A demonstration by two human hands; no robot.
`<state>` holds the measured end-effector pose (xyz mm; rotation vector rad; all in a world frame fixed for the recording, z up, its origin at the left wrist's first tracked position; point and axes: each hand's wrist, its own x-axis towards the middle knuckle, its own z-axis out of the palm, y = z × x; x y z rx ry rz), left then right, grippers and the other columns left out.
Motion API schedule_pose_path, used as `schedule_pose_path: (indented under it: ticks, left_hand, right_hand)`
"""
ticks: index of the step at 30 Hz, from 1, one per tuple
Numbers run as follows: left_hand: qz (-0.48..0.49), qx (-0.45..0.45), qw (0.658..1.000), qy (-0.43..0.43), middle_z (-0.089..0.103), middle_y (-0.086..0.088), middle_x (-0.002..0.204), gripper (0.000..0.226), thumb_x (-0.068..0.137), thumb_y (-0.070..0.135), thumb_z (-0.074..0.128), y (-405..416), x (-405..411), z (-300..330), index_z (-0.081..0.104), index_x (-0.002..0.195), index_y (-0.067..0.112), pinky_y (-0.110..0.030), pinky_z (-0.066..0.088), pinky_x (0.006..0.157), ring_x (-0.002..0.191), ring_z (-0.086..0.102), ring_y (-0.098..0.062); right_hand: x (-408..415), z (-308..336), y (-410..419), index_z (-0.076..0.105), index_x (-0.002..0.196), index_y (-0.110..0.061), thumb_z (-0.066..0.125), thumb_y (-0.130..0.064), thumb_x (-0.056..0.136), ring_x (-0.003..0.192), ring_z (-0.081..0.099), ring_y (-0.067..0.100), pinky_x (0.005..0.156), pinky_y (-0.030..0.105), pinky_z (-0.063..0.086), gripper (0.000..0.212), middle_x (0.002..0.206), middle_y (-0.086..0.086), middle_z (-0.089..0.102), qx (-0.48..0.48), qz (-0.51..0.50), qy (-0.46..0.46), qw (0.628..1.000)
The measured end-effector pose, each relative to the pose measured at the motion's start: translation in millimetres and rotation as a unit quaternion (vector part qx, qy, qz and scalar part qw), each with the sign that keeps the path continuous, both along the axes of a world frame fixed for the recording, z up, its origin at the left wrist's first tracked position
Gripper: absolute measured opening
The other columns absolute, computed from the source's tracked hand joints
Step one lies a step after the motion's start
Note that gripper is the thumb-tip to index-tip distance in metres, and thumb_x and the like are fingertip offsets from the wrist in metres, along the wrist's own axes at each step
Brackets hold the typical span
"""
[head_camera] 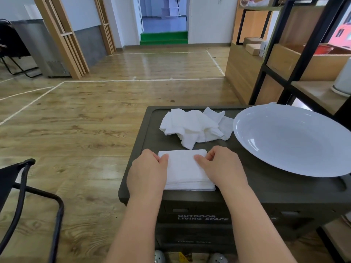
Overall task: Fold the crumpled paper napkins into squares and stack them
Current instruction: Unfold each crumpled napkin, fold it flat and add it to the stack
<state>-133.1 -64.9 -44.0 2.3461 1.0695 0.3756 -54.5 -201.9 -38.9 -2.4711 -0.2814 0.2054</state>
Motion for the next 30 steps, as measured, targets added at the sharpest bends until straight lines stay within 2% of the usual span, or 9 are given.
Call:
schedule_pose_path:
  ticks: [5, 10, 13, 15, 17, 21, 24, 27, 30]
  left_hand:
    - [-0.018, -0.007, 0.999, 0.034, 0.054, 0.003, 0.080, 0.026, 0.095, 0.044, 0.049, 3.8, 3.8, 2.6, 0.050, 0.094, 0.018, -0.028, 0.032, 0.052, 0.074, 0.052, -0.017]
    - [-0.002, -0.028, 1.000, -0.005, 0.050, 0.010, 0.076, 0.025, 0.092, 0.043, 0.054, 2.0, 0.6, 5.4, 0.050, 0.097, 0.019, -0.024, 0.029, 0.047, 0.065, 0.047, -0.008]
    - [-0.012, -0.034, 0.999, -0.021, 0.055, 0.007, 0.077, 0.026, 0.091, 0.045, 0.054, 3.3, -1.2, 6.7, 0.048, 0.097, 0.021, -0.026, 0.033, 0.048, 0.069, 0.054, -0.014]
    - [-0.015, -0.033, 0.999, -0.038, 0.055, 0.005, 0.074, 0.026, 0.091, 0.048, 0.051, 3.7, -1.9, 9.6, 0.048, 0.096, 0.022, -0.027, 0.032, 0.047, 0.067, 0.054, -0.014]
    - [-0.015, -0.030, 0.998, -0.052, 0.055, 0.005, 0.072, 0.027, 0.092, 0.049, 0.049, 3.4, -2.3, 12.5, 0.049, 0.095, 0.022, -0.026, 0.031, 0.047, 0.066, 0.052, -0.011]
    - [-0.019, -0.023, 0.997, -0.068, 0.053, 0.006, 0.071, 0.028, 0.092, 0.050, 0.047, 3.0, -2.7, 14.4, 0.051, 0.095, 0.022, -0.024, 0.031, 0.047, 0.066, 0.052, -0.010]
    - [-0.023, -0.033, 0.996, -0.080, 0.053, 0.007, 0.070, 0.028, 0.093, 0.050, 0.047, 4.0, -4.3, 15.6, 0.053, 0.093, 0.022, -0.024, 0.031, 0.048, 0.066, 0.052, -0.010]
    - [-0.024, -0.030, 0.995, -0.094, 0.054, 0.007, 0.069, 0.028, 0.093, 0.049, 0.046, 5.0, -6.3, 17.4, 0.054, 0.093, 0.022, -0.025, 0.032, 0.049, 0.065, 0.053, -0.010]
    - [-0.014, -0.019, 0.993, -0.112, 0.055, 0.005, 0.068, 0.027, 0.094, 0.047, 0.045, 3.6, -8.5, 22.8, 0.055, 0.094, 0.022, -0.024, 0.032, 0.048, 0.062, 0.053, -0.008]
  right_hand:
    - [2.7, 4.0, 3.4, 0.054, 0.080, -0.020, 0.059, -0.044, 0.088, 0.062, 0.049, 0.005, 0.051, 0.019, 0.032, 0.026, 0.070, -0.008, 0.054, -0.022, 0.016, 0.027, 0.999]
    - [10.4, 15.2, 5.6, 0.053, 0.083, -0.024, 0.062, -0.037, 0.089, 0.068, 0.052, 0.005, 0.058, 0.012, 0.035, 0.017, 0.078, -0.010, 0.056, 0.040, 0.017, -0.080, 0.996]
    - [24.5, 21.8, 14.0, 0.058, 0.105, -0.027, 0.052, -0.036, 0.094, 0.102, 0.052, 0.008, 0.081, 0.019, 0.040, 0.015, 0.113, -0.007, 0.058, 0.046, 0.087, -0.134, 0.986]
    - [31.3, 21.8, 20.0, 0.059, 0.118, -0.028, 0.043, -0.036, 0.098, 0.130, 0.033, 0.016, 0.100, 0.034, 0.034, 0.027, 0.141, -0.006, 0.042, -0.004, 0.151, -0.126, 0.980]
    - [33.0, 20.9, 25.0, 0.060, 0.121, -0.030, 0.037, -0.034, 0.100, 0.139, 0.016, 0.020, 0.109, 0.045, 0.021, 0.031, 0.154, -0.006, 0.025, -0.058, 0.191, -0.109, 0.974]
    - [31.8, 15.5, 32.8, 0.062, 0.118, -0.032, 0.032, -0.030, 0.101, 0.141, 0.013, 0.020, 0.110, 0.044, 0.010, 0.034, 0.155, -0.007, 0.021, -0.098, 0.219, -0.087, 0.967]
    - [31.1, 15.4, 35.4, 0.053, 0.130, -0.026, 0.030, -0.027, 0.102, 0.139, 0.021, 0.017, 0.110, 0.041, 0.012, 0.036, 0.150, -0.009, 0.033, -0.093, 0.198, -0.104, 0.970]
    - [33.7, 15.4, 35.7, 0.043, 0.140, -0.024, 0.033, -0.023, 0.102, 0.140, 0.023, 0.013, 0.111, 0.041, 0.012, 0.039, 0.152, -0.010, 0.031, -0.090, 0.185, -0.121, 0.971]
    - [31.2, 15.7, 34.4, 0.057, 0.130, -0.022, 0.046, -0.016, 0.098, 0.130, 0.040, 0.012, 0.110, 0.036, 0.019, 0.035, 0.137, -0.007, 0.052, -0.016, 0.145, -0.191, 0.971]
